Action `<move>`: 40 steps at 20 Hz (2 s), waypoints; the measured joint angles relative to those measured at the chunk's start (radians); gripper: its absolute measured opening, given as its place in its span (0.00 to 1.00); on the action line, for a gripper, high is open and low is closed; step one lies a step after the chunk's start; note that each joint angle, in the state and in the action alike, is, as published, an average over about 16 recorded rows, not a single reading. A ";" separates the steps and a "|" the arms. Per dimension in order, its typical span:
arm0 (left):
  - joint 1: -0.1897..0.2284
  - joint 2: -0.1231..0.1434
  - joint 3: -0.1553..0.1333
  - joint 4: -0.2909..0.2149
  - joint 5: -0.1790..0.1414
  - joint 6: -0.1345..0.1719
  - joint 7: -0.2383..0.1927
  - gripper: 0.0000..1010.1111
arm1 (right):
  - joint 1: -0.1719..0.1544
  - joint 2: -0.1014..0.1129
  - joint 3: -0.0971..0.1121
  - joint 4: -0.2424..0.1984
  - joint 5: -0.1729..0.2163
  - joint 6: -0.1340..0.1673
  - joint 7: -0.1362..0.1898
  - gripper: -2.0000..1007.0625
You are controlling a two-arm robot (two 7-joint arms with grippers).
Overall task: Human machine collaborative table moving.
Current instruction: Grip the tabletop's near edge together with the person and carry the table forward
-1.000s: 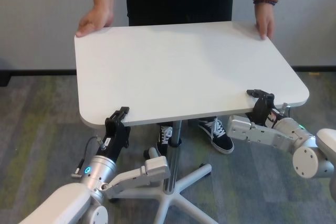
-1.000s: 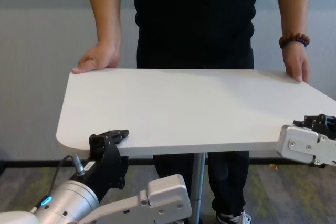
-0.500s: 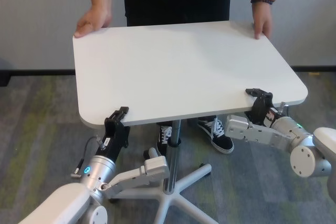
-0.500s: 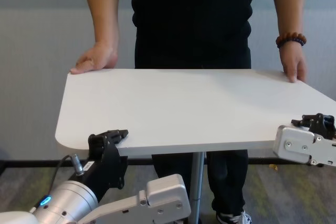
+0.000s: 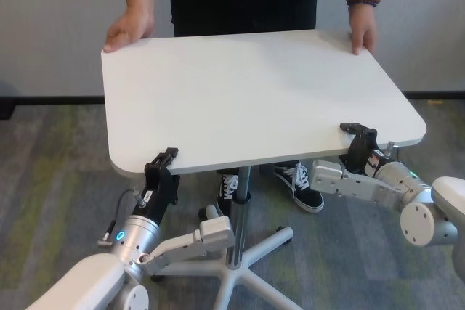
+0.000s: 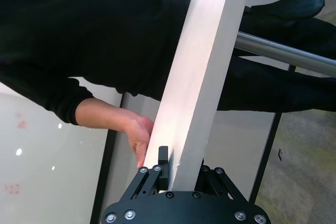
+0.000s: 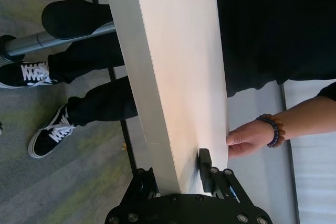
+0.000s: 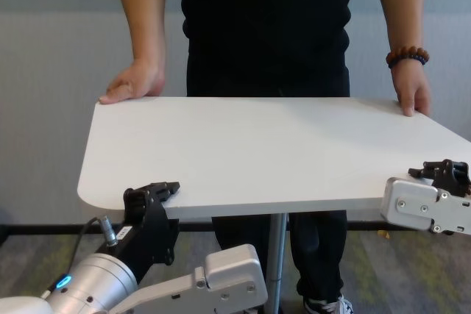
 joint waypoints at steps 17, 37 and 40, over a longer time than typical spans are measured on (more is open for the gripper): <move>-0.010 0.049 0.004 -0.055 -0.013 -0.007 -0.058 0.25 | -0.003 0.002 0.000 -0.008 0.001 0.004 0.003 0.36; -0.238 -0.052 0.048 0.347 -0.069 -0.162 -0.015 0.25 | -0.004 0.003 0.002 -0.005 0.001 0.007 0.005 0.36; -0.260 -0.064 0.053 0.386 -0.078 -0.174 -0.010 0.25 | -0.004 0.002 0.002 -0.005 0.001 0.007 0.005 0.36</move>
